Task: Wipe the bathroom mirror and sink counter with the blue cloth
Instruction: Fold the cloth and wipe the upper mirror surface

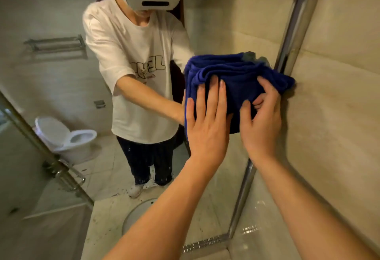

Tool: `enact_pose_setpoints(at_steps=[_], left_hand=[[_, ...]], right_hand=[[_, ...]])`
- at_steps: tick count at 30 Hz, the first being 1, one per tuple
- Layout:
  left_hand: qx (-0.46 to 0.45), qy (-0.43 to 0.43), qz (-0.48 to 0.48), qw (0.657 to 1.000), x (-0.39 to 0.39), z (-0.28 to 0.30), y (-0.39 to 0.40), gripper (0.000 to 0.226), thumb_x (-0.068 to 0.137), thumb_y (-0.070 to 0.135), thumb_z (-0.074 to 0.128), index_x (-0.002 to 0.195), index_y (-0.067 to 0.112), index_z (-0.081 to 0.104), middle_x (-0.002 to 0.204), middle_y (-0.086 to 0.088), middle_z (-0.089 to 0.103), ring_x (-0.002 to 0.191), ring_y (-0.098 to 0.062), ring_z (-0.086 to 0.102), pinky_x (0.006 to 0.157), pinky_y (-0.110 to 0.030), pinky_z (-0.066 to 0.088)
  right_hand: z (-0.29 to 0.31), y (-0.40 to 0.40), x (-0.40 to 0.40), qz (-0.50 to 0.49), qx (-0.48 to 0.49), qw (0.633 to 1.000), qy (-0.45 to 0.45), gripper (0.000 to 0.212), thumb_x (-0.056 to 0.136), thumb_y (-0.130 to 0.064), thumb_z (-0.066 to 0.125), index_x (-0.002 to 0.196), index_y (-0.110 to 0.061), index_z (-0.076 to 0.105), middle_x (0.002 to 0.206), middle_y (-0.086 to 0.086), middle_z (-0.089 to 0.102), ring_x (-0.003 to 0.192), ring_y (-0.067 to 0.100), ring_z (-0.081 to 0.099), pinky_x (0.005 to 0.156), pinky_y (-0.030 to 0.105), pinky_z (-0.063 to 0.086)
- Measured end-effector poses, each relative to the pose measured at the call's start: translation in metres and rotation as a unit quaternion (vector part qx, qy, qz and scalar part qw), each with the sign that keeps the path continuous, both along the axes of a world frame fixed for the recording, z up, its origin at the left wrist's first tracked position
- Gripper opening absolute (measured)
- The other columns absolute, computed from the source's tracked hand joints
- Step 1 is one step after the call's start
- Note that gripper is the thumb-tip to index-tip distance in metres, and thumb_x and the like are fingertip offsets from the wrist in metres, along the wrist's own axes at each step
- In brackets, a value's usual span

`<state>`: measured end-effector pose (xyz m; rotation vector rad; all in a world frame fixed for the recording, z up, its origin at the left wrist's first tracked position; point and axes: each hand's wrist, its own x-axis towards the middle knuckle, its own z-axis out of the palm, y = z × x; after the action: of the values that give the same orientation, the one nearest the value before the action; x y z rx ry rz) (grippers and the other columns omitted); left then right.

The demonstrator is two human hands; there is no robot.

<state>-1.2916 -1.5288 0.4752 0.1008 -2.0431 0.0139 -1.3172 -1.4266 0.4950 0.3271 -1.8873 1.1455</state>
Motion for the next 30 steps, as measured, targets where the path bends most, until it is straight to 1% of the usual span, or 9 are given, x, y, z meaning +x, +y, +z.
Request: enact_pose_setpoints(at_steps=[5,8,11,14,16,18,23,27,30], left_hand=[[0.011,-0.014,0.037,0.999,0.037,-0.023,-0.06,0.079,0.1,0.041,0.05,0.156,0.008,0.006,0.161,-0.013,0.009,0.15,-0.028,0.0,0.123,-0.043,0.002],[0.054,-0.004,0.073,0.996,0.06,-0.032,-0.099,0.075,0.101,0.042,0.042,0.155,0.006,0.004,0.16,-0.022,0.009,0.148,-0.037,0.004,0.122,-0.045,-0.001],[0.084,0.013,0.085,0.993,0.063,-0.032,-0.103,0.071,0.103,0.04,0.038,0.154,0.0,0.008,0.157,-0.03,0.015,0.146,-0.044,0.008,0.121,-0.052,0.005],[0.066,0.0,0.061,0.996,0.054,-0.021,-0.081,0.072,0.1,0.039,0.044,0.154,0.005,0.009,0.161,-0.023,0.012,0.147,-0.04,0.008,0.121,-0.049,0.002],[0.012,-0.015,0.03,0.999,0.038,-0.008,-0.055,0.075,0.098,0.037,0.051,0.155,0.007,0.013,0.163,-0.009,0.009,0.149,-0.034,0.01,0.122,-0.044,0.0],[-0.033,-0.009,-0.003,0.999,0.02,0.006,-0.018,0.067,0.1,0.032,0.052,0.155,0.01,0.021,0.162,-0.006,0.016,0.151,-0.029,0.016,0.123,-0.044,0.005],[0.016,-0.035,-0.03,0.999,0.005,0.012,0.032,0.062,0.099,0.02,0.045,0.155,0.01,0.019,0.163,-0.005,0.011,0.152,-0.026,0.01,0.124,-0.044,0.001],[-0.058,-0.049,-0.018,0.997,0.015,0.004,-0.009,0.066,0.098,0.028,0.055,0.155,0.013,0.026,0.163,-0.005,0.022,0.151,-0.025,0.018,0.122,-0.05,0.015],[-0.029,-0.058,0.014,0.998,0.038,-0.015,-0.041,0.074,0.098,0.035,0.055,0.156,0.009,0.016,0.164,-0.008,0.011,0.151,-0.029,0.013,0.122,-0.052,0.016]], right_hand=[[-0.015,-0.054,0.03,0.06,0.02,0.997,0.033,0.045,0.091,-0.012,0.057,0.134,-0.015,0.045,0.101,0.012,0.058,0.09,0.025,0.054,0.08,0.044,0.05],[-0.014,-0.095,0.053,0.079,0.077,0.992,0.059,0.048,0.09,-0.012,0.059,0.133,-0.021,0.041,0.112,0.013,0.061,0.098,0.031,0.056,0.087,0.044,0.048],[-0.01,-0.109,0.059,0.087,0.086,0.99,0.066,0.048,0.09,-0.014,0.059,0.133,-0.024,0.041,0.117,0.012,0.061,0.101,0.032,0.056,0.087,0.042,0.047],[-0.007,-0.082,0.046,0.101,0.071,0.99,0.06,0.047,0.09,-0.015,0.059,0.134,-0.022,0.044,0.116,0.012,0.06,0.099,0.03,0.058,0.085,0.043,0.05],[-0.006,-0.049,0.027,0.078,0.024,0.996,0.038,0.047,0.087,-0.015,0.059,0.133,-0.015,0.048,0.107,0.013,0.058,0.09,0.024,0.057,0.08,0.039,0.051],[-0.003,-0.015,0.009,0.037,-0.012,0.999,0.002,0.05,0.085,-0.017,0.058,0.134,-0.012,0.046,0.097,0.009,0.055,0.084,0.02,0.054,0.076,0.035,0.049],[-0.005,0.021,-0.004,0.023,-0.004,0.999,-0.028,0.05,0.089,-0.015,0.058,0.136,-0.016,0.041,0.088,0.001,0.051,0.078,0.015,0.051,0.07,0.011,0.038],[-0.006,0.003,0.004,0.029,-0.039,0.998,-0.041,0.05,0.085,-0.017,0.059,0.133,-0.017,0.043,0.085,0.003,0.051,0.077,0.019,0.052,0.072,0.026,0.045],[-0.01,-0.025,0.025,0.069,0.009,0.997,-0.017,0.048,0.084,-0.019,0.061,0.13,-0.015,0.047,0.086,0.004,0.054,0.077,0.018,0.052,0.071,0.032,0.048]])
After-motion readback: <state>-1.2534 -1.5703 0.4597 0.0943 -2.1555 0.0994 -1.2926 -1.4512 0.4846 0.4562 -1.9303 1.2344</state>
